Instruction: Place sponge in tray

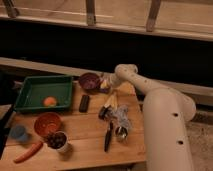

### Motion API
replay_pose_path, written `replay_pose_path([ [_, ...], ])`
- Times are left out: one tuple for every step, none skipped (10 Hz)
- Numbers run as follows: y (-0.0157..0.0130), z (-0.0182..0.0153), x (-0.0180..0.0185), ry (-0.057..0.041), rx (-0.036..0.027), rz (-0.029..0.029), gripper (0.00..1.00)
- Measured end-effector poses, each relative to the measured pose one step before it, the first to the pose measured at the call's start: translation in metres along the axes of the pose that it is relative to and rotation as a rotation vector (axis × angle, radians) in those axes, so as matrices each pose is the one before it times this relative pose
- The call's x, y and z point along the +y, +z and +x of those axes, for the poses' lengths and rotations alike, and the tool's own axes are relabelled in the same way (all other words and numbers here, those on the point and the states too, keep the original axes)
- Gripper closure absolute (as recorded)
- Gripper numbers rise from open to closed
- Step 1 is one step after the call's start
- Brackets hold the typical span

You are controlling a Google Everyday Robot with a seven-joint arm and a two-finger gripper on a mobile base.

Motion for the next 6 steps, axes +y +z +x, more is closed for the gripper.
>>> replay_pose_path([
  [-0.00033, -0.00056, 0.00117, -0.00316, -0.00161, -0.00148, 0.71],
  [-0.00059, -0.00018, 0.00002, -0.00008, -0.00053, 0.00069, 0.80],
  [-0.00052, 0.00040, -0.00076, 0.00097, 0.00050, 0.00269, 0.90],
  [-0.00089, 0.00100, -0.00111, 0.00196, 0.00074, 0.00433, 0.98],
  [-0.00122, 0.00140, -0.00057, -0.00011, 0.00036, 0.00446, 1.00],
  [-0.00353, 0.00134, -0.00107, -0.00123, -0.00133, 0.00543, 1.00],
])
